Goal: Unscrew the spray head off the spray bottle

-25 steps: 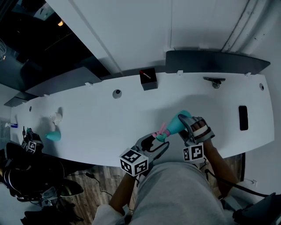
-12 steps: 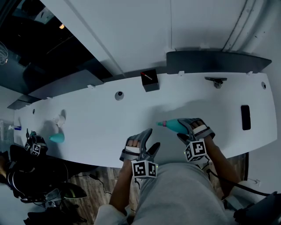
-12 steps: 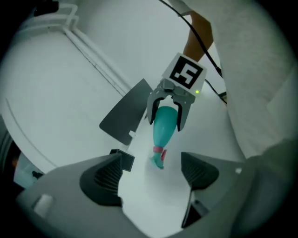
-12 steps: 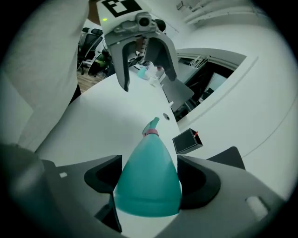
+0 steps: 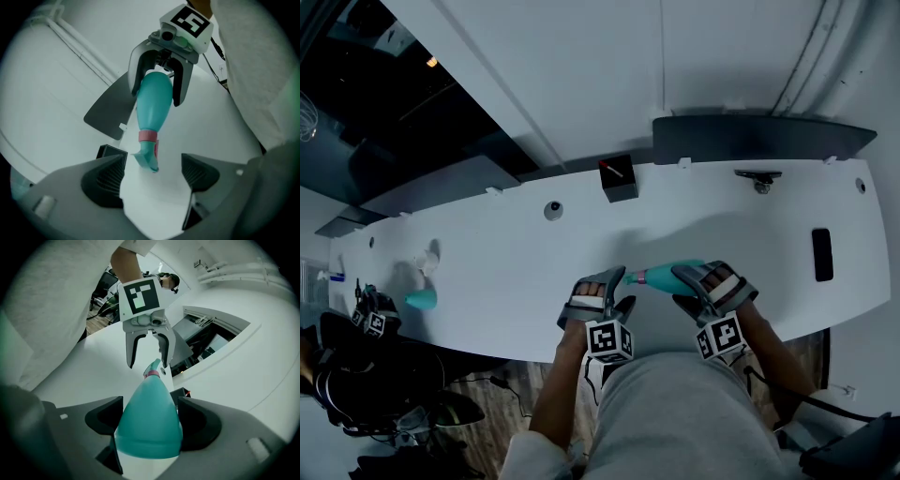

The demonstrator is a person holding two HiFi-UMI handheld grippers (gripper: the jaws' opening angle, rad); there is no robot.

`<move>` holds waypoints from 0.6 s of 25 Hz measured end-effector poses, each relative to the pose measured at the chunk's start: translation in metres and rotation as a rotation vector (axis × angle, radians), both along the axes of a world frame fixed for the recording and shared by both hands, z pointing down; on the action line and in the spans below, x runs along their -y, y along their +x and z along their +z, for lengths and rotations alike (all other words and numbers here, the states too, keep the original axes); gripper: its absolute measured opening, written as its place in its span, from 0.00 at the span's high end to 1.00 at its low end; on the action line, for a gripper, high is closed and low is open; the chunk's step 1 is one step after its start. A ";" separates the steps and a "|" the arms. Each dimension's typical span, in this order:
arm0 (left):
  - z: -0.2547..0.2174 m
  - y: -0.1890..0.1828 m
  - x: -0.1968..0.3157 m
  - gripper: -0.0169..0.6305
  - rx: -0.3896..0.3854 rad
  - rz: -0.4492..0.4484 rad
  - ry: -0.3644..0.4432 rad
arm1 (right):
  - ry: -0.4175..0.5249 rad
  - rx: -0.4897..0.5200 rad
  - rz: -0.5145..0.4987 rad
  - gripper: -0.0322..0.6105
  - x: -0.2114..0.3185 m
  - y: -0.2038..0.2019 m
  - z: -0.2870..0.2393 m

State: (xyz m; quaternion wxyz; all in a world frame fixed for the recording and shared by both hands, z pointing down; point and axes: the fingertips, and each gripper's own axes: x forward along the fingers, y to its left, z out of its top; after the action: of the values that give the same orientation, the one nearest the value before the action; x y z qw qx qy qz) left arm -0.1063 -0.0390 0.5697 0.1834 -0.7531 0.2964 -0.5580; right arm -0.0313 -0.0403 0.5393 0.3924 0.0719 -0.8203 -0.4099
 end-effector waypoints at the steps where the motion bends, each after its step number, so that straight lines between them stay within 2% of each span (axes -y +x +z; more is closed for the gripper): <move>1: 0.000 0.002 0.002 0.39 0.000 0.001 0.014 | 0.009 0.003 -0.011 0.37 -0.002 -0.002 -0.002; 3: -0.003 0.005 0.008 0.47 0.009 -0.006 0.067 | 0.022 0.008 -0.031 0.37 -0.006 -0.006 -0.006; 4: -0.006 0.005 0.011 0.56 0.017 -0.011 0.101 | 0.029 0.008 -0.037 0.37 -0.007 -0.007 -0.006; 6: -0.011 0.006 0.014 0.79 0.015 -0.022 0.145 | 0.049 0.000 -0.045 0.37 -0.007 -0.006 -0.008; 11: -0.011 0.011 0.007 0.82 -0.080 -0.034 0.067 | 0.163 -0.025 -0.087 0.37 -0.006 -0.003 -0.009; 15: -0.016 0.020 -0.010 0.82 -0.216 -0.025 -0.054 | 0.272 -0.047 -0.110 0.37 -0.002 0.003 -0.007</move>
State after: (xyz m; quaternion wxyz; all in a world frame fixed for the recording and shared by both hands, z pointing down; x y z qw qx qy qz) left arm -0.0860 -0.0294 0.5534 0.1232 -0.8096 0.3089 -0.4837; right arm -0.0286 -0.0388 0.5326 0.3750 0.0698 -0.7505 -0.5397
